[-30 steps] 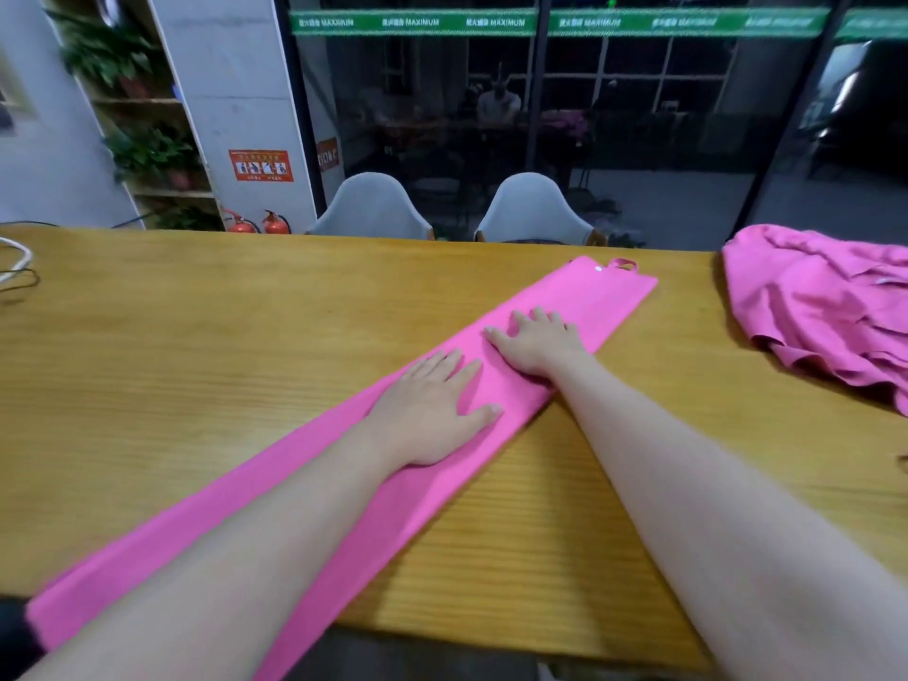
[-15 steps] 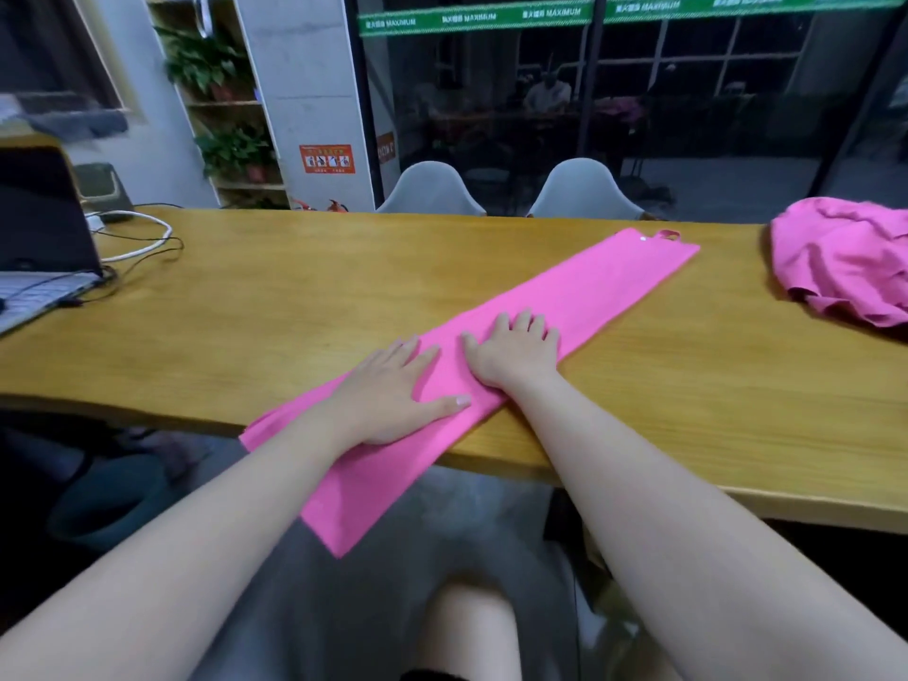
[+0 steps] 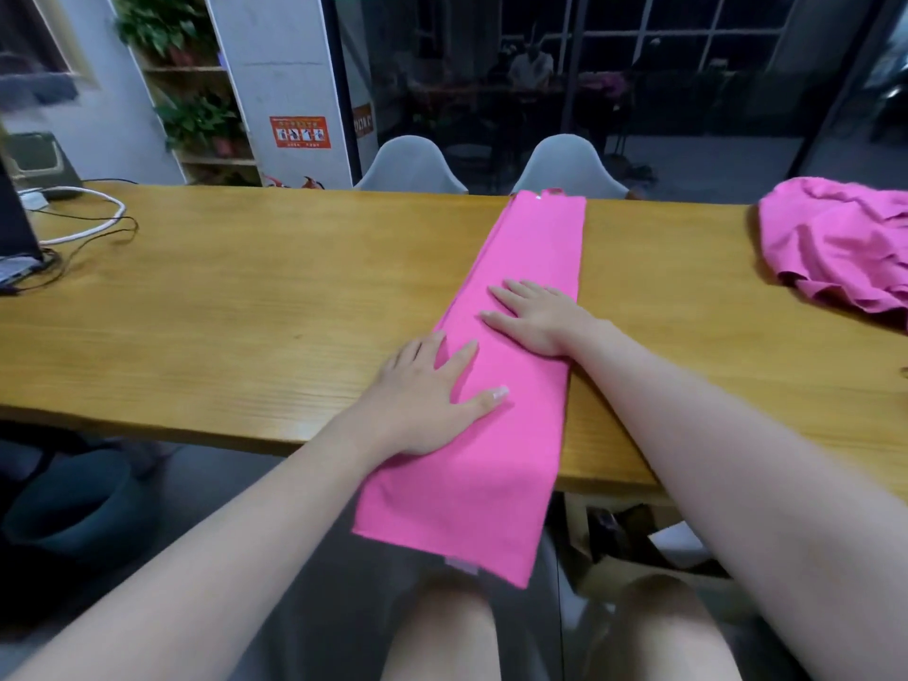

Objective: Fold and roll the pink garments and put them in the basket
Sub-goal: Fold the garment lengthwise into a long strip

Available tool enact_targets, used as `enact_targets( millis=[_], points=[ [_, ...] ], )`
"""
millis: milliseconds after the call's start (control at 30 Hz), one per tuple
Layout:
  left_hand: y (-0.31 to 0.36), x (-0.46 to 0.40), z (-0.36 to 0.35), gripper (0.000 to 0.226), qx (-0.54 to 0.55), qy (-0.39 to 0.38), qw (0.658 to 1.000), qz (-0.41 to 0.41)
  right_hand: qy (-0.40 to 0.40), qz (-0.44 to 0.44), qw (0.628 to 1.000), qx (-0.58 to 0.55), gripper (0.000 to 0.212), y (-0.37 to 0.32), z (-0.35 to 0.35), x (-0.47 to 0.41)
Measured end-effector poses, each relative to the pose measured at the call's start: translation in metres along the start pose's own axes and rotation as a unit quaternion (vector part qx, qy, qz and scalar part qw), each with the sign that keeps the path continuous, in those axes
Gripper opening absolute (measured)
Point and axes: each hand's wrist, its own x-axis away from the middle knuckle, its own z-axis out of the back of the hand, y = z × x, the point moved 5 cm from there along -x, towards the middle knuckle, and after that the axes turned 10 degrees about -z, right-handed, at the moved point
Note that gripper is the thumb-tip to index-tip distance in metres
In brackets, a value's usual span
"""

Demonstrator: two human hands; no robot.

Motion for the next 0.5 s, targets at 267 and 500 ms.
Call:
enact_targets(
  millis=[267,500],
  points=[
    [0.023,-0.103,-0.006,0.097,0.017,0.056,0.997,0.046,-0.014,0.055,0.998,-0.002,0.068,0.054,0.017,-0.091],
    [0.007,-0.203,-0.001,0.094,0.017,0.063,0.997,0.052,-0.011,0.031,0.999,0.007,0.067,0.097,0.027,-0.179]
  ],
)
